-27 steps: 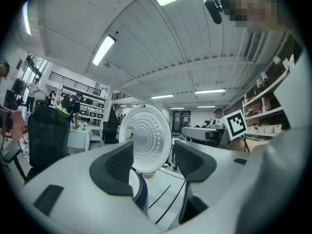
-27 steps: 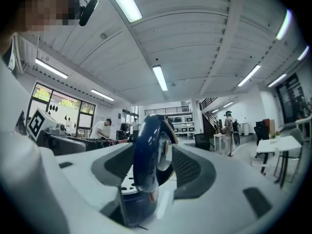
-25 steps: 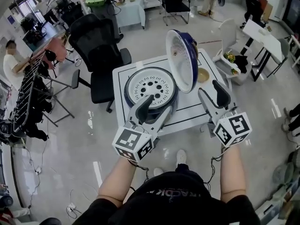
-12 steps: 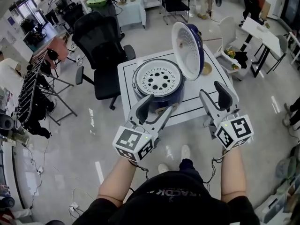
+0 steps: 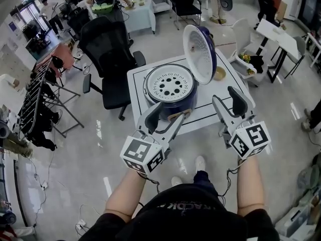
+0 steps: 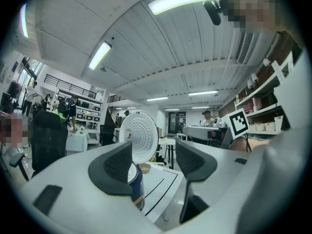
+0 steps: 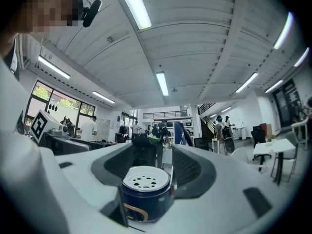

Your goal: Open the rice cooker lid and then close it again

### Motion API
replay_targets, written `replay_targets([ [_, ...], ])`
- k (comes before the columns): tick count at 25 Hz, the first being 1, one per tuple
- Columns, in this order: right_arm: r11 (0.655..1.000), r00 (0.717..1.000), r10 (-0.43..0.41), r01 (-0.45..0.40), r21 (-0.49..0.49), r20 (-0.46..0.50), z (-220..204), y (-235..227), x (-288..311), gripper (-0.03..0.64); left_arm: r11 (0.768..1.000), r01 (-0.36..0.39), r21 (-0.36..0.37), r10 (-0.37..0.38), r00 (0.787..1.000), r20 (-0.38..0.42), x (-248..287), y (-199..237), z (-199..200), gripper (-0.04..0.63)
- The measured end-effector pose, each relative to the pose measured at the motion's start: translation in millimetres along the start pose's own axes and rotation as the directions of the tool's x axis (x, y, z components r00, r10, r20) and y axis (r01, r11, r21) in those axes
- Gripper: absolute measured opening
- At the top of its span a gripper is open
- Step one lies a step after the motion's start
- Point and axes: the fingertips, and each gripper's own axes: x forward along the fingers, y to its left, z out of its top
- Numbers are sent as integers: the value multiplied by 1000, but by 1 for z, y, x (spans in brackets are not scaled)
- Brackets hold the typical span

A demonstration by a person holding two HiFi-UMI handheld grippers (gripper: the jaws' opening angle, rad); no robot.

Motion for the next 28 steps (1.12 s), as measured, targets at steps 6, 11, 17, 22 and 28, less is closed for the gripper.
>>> replay_targets([
  [6,1000,1000,0,0,-2,-1,3,-4,1,235,1000,2,-5,-2,1000,0,5,-1,1,270],
  [11,1000,1000,-2,2,-5,4,3,-13,4,235,1000,-1,-8,1,1000,1,13,0,0,270],
  [17,1000,1000,-2,2,-6,5,7,-27,9,235,1000,-5,-7,5,1000,0,26,0,2,270],
  [22,1000,1000,-6,6,5,12,9,-41,15,235,1000,-11,-8,11,1000,0,37,2,4,270],
  [28,1000,1000,5,-5,10,18,11,-60,26,235,1000,-26,-7,26,1000,2,56,6,5,270],
])
